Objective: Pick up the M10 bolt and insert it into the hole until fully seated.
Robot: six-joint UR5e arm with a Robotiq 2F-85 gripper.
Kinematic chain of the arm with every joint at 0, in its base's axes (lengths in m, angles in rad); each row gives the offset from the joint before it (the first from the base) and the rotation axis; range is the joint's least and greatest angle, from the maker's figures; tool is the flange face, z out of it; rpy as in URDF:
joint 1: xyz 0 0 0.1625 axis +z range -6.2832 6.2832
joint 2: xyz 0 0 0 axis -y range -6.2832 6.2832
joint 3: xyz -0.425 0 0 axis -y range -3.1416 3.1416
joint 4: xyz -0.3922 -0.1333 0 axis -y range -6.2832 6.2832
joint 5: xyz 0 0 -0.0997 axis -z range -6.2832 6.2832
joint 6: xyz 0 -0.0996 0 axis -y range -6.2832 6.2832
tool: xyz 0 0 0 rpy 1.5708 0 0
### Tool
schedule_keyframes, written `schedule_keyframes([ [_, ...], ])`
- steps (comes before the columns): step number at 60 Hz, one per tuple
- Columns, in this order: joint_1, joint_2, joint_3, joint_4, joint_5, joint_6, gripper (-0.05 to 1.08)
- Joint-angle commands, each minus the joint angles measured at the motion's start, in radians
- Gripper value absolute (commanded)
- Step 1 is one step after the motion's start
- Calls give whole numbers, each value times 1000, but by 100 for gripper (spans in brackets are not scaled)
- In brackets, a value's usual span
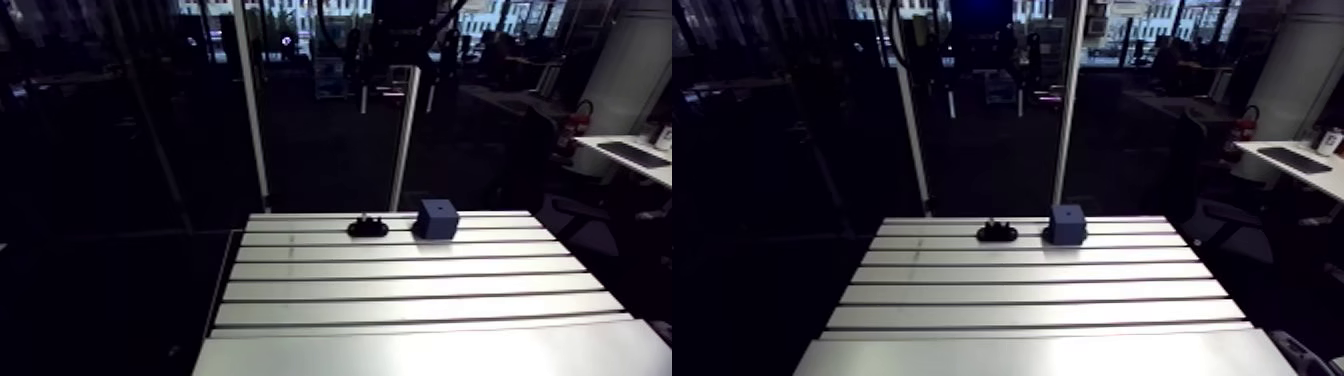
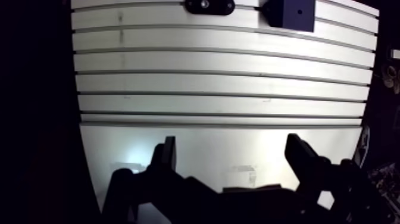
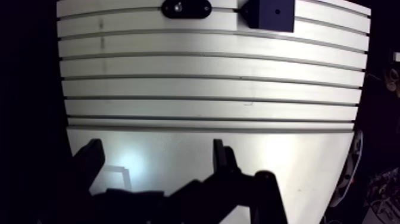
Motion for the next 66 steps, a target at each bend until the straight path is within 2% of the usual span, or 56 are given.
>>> schedule_keyframes([
  [1,80,51,-22,-15,45,34,1],
  [39,78,53,-24,-18,41,25,1],
  [53,74,52,-29,-49,32,25,1],
  [66,68,55,-16,-79,32,18,1],
])
